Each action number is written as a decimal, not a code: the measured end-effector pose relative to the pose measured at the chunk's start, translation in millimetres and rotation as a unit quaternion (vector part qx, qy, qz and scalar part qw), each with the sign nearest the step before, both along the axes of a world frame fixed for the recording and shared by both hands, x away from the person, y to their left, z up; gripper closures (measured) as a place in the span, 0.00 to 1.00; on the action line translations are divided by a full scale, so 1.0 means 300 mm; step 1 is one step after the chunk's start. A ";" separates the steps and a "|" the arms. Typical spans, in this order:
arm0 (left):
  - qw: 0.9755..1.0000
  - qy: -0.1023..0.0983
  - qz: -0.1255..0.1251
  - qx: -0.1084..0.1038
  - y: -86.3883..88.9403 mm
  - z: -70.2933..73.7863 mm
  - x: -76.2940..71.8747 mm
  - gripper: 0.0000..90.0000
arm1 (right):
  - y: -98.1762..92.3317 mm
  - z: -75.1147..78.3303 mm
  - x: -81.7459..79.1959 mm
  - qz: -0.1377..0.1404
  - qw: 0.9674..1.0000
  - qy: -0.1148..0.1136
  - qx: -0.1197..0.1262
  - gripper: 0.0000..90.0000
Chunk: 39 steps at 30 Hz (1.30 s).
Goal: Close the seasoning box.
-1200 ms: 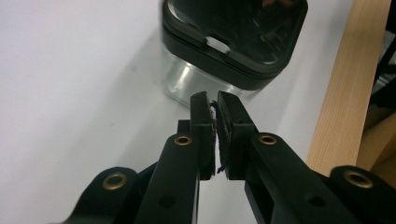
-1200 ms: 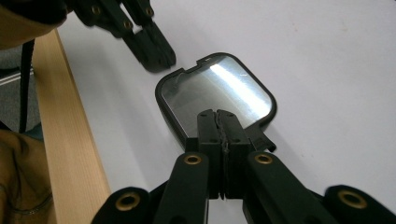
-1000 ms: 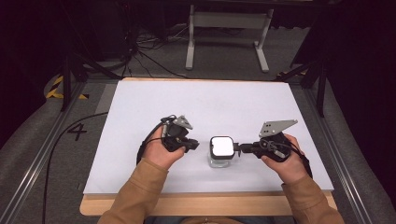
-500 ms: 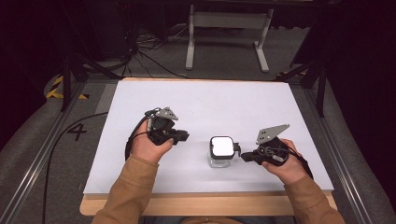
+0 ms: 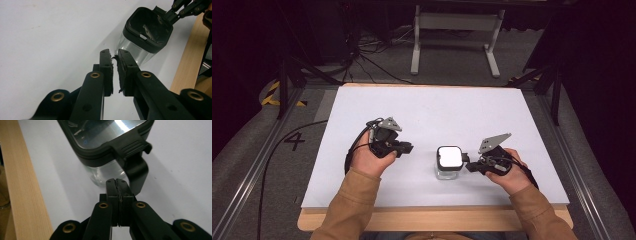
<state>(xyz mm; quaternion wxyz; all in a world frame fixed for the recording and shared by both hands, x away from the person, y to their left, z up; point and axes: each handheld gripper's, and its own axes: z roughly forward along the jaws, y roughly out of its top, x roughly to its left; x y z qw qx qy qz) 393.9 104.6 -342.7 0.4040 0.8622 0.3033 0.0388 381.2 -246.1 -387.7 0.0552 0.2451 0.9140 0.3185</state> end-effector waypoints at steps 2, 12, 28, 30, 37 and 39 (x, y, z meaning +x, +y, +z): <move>1.000 -0.002 0.003 0.002 0.015 -0.001 -0.006 0.91 | -0.001 0.003 0.010 0.004 1.000 -0.003 0.004 1.00; 1.000 0.002 0.021 0.012 0.058 -0.010 -0.040 0.91 | -0.011 0.003 0.083 -0.018 1.000 -0.023 0.008 1.00; 1.000 0.004 0.005 0.010 -0.047 -0.083 0.000 1.00 | -0.087 0.026 0.092 -0.069 0.996 -0.062 0.016 1.00; 1.000 0.005 -0.007 0.015 -0.093 -0.108 0.021 1.00 | -0.126 0.043 0.070 -0.088 0.994 -0.066 0.022 1.00; 1.000 -0.002 -0.029 0.011 -0.210 -0.180 0.091 1.00 | -0.194 0.062 -0.010 -0.103 0.993 -0.058 0.027 1.00; 0.999 0.003 -0.034 0.008 -0.226 -0.191 0.107 1.00 | -0.205 0.066 -0.026 -0.109 0.992 -0.060 0.027 1.00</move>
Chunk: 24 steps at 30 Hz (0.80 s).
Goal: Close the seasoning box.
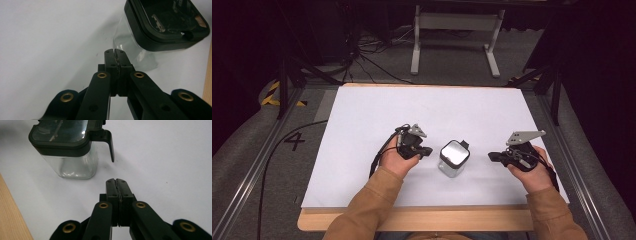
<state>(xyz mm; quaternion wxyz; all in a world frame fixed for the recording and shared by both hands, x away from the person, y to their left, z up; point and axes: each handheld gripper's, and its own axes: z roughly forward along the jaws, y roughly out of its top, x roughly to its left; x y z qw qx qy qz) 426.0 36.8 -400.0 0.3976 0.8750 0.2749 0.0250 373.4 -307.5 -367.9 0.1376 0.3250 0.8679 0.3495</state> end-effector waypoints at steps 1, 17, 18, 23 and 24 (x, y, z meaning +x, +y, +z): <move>1.000 0.002 0.000 -0.005 -0.010 -0.008 0.007 1.00 | -0.006 0.002 -0.008 -0.003 1.000 -0.002 0.000 1.00; 1.000 0.011 -0.029 -0.003 -0.073 -0.044 0.017 1.00 | -0.026 0.019 -0.057 0.000 1.000 0.001 0.002 1.00; 1.000 0.010 -0.029 0.002 -0.074 -0.045 0.014 1.00 | -0.023 0.017 -0.055 0.002 1.000 0.001 0.000 1.00; 0.999 0.020 -0.041 0.008 -0.077 -0.041 -0.009 1.00 | 0.004 0.013 -0.051 0.016 1.000 0.011 -0.003 1.00; 0.999 0.018 -0.045 0.012 -0.078 -0.040 -0.013 1.00 | 0.010 0.010 -0.049 0.021 1.000 0.011 -0.005 1.00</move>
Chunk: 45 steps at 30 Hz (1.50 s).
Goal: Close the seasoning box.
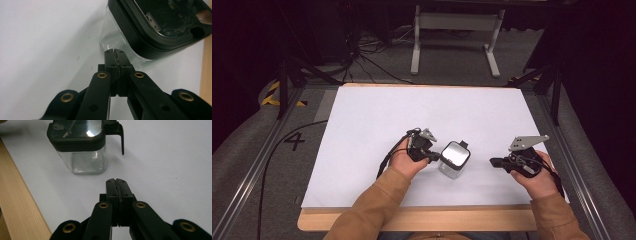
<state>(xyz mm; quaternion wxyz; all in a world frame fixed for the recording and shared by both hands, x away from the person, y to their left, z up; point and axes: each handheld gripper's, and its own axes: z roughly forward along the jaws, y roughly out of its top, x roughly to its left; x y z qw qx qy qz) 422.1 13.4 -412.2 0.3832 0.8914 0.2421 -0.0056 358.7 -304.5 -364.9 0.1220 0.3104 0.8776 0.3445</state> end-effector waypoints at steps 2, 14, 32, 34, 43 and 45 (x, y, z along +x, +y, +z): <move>1.000 0.004 -0.008 0.004 -0.004 0.003 -0.011 1.00 | 0.012 -0.006 0.003 0.004 1.000 0.003 -0.001 1.00; 0.997 -0.001 -0.063 0.048 -0.072 0.010 -0.087 1.00 | 0.033 -0.021 0.025 0.014 1.000 0.009 -0.002 1.00; 0.999 -0.040 -0.006 0.011 0.040 0.127 -0.105 0.91 | 0.016 0.034 0.033 -0.002 0.999 -0.021 0.026 0.99; 0.999 -0.050 0.016 0.006 0.093 0.159 -0.107 0.88 | 0.005 0.058 0.041 -0.011 0.999 -0.030 0.040 0.93; 0.994 -0.068 0.088 -0.006 0.276 0.213 -0.110 0.76 | -0.062 0.119 0.081 -0.057 0.994 -0.059 0.071 0.77; 0.992 -0.070 0.106 -0.004 0.320 0.215 -0.106 0.75 | -0.077 0.122 0.090 -0.067 0.993 -0.058 0.073 0.76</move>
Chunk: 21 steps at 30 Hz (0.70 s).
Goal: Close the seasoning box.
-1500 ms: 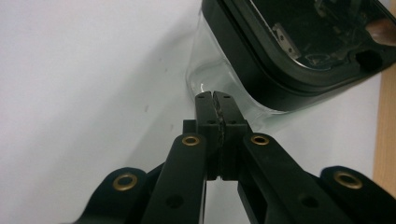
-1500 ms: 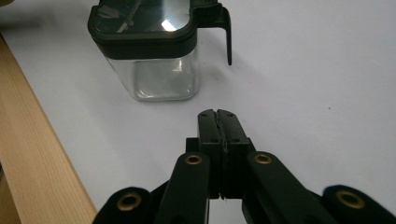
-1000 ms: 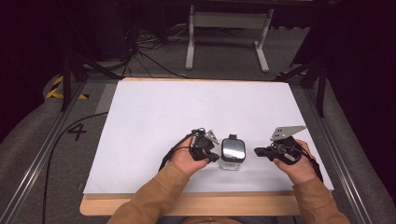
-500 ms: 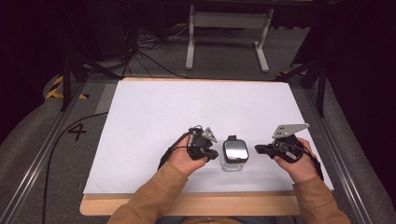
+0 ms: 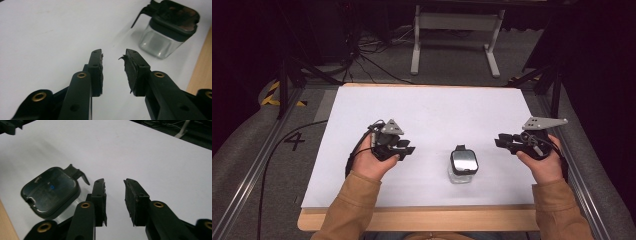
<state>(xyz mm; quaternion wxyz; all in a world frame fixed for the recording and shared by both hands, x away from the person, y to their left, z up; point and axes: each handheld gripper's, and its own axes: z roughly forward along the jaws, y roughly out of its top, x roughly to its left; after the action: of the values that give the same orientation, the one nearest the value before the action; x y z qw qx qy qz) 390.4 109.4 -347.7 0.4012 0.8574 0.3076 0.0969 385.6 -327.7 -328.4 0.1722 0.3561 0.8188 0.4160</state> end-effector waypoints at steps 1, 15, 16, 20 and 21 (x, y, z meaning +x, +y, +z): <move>1.000 0.002 0.007 0.002 0.021 0.002 0.003 0.74 | -0.011 -0.001 0.006 -0.005 1.000 0.003 0.003 0.75; 0.998 0.003 0.057 -0.006 0.172 -0.096 0.095 0.58 | -0.195 -0.100 0.074 -0.090 0.995 0.031 0.006 0.59; 0.998 0.001 0.057 0.000 0.178 -0.109 0.104 0.57 | -0.205 -0.111 0.080 -0.092 0.995 0.033 0.002 0.57; 0.998 0.013 0.065 0.006 0.191 -0.147 0.125 0.56 | -0.224 -0.146 0.095 -0.098 0.994 0.042 -0.006 0.56; 0.998 0.013 0.066 0.010 0.196 -0.156 0.131 0.55 | -0.231 -0.161 0.101 -0.100 0.994 0.047 -0.009 0.56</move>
<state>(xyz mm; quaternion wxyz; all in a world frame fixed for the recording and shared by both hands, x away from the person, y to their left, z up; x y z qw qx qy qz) 429.8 168.3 -394.5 0.3816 0.8403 0.3674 0.1153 416.0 -396.8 -376.8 0.1777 0.4540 0.7898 0.3724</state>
